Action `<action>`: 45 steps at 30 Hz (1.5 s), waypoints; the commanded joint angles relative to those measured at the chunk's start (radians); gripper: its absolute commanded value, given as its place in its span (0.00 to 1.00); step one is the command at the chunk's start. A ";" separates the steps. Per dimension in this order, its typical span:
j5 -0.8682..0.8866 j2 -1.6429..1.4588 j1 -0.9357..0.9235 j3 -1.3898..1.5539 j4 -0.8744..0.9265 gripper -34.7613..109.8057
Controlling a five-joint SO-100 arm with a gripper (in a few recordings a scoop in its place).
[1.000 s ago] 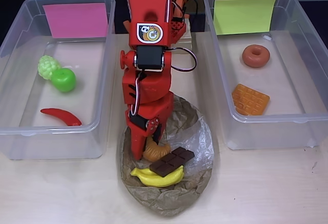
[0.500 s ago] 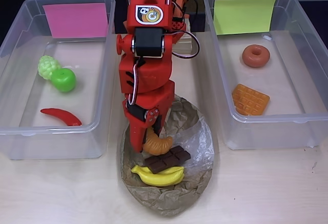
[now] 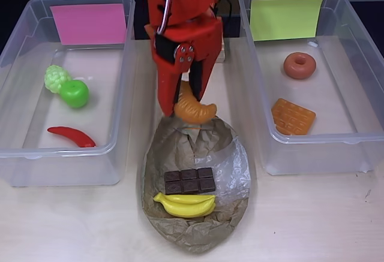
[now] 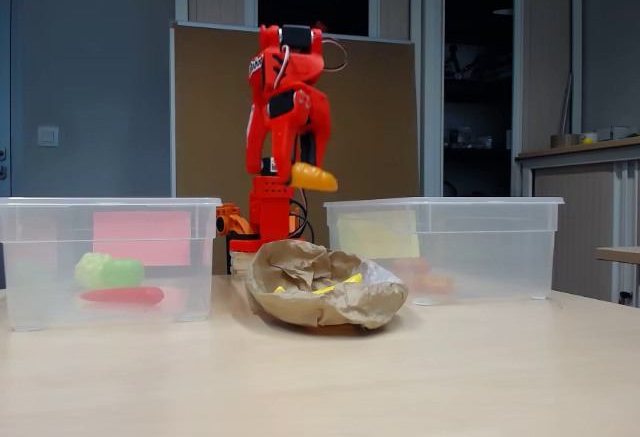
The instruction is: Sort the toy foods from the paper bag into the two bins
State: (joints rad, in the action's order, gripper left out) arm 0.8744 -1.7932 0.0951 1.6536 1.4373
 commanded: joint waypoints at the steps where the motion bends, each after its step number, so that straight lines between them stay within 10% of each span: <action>1: 0.146 -0.206 0.083 0.057 0.086 0.33; 22: 1.416 -0.328 0.959 0.353 0.025 0.33; 45: 1.382 -0.072 0.979 0.256 -0.150 0.49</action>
State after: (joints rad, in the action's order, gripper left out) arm 2.2734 -1.8515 1.0876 1.9574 1.2502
